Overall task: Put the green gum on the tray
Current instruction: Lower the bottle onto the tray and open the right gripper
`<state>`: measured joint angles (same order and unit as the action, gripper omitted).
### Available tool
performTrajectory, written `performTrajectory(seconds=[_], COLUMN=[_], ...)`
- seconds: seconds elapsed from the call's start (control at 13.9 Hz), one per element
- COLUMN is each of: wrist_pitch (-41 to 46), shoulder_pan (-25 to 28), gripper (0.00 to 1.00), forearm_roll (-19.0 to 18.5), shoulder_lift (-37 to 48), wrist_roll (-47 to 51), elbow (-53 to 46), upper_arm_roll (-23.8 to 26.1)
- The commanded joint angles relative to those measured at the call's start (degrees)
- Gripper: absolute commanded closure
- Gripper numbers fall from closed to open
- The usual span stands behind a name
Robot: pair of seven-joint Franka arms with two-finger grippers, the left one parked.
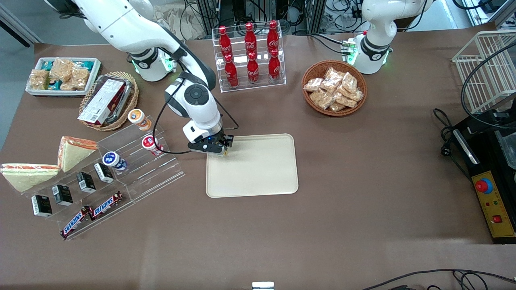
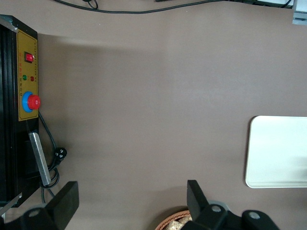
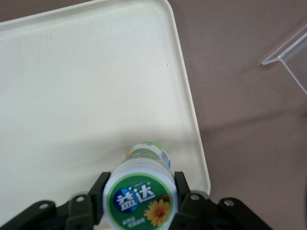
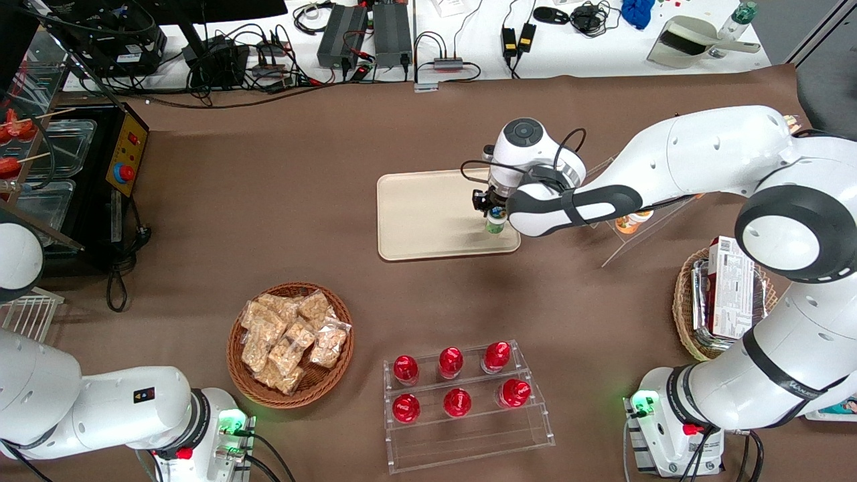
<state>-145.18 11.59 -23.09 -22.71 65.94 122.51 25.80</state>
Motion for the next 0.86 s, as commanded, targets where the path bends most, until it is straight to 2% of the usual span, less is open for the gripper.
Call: performTrajectory(seconds=[0.0,0.5,0.79], wrist_pitch=[-1.24,0.68,10.94], shoulder_pan=[-0.08,-0.52,-0.08], gripper=[0.01,0.00,0.00], forearm_roll=[-5.38,-5.38,-4.42], shoulder_lift=[-2.16,-0.25,6.43], wrist_roll=[4.27,3.84,1.83], elbow=[-1.04,-2.45,-5.42], upper_arm_roll=[-0.04,0.04,1.53])
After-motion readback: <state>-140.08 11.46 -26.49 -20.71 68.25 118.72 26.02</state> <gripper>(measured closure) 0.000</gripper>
